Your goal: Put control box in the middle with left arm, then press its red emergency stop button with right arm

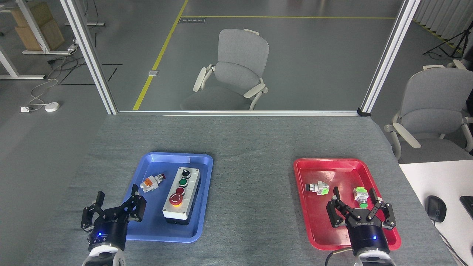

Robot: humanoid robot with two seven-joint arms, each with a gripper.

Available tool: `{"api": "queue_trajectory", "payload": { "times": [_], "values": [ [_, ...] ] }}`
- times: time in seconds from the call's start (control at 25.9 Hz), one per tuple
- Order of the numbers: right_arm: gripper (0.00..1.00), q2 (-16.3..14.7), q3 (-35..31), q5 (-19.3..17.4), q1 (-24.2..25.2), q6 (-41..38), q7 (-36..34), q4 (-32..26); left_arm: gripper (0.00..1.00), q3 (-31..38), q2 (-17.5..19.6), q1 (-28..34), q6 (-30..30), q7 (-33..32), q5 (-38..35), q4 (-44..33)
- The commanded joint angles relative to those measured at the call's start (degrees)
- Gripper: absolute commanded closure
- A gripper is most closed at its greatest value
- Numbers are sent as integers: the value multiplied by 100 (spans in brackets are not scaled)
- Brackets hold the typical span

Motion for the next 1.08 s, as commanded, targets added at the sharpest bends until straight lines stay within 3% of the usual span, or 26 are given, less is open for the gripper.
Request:
{"api": "queue_trajectory", "payload": {
  "times": [0.0, 0.27, 0.43, 0.62, 1.04],
  "values": [
    [2, -36, 3, -16, -10, 20, -7, 26, 1, 32, 18, 18, -107, 96, 27, -4],
    [2, -45, 3, -42, -10, 20, 11, 34, 1, 41, 80, 159, -160, 237, 27, -259],
    [2, -27, 12, -51, 7, 37, 11, -1, 1, 49, 9, 422, -336, 219, 405, -408],
    [2, -256, 117, -60, 332, 90, 11, -62, 1, 32, 44, 809, -872, 228, 642, -778],
    [2, -388, 293, -262, 262, 398, -33, -80, 1, 32, 97, 686, -705, -159, 598, -804]
  ]
}}
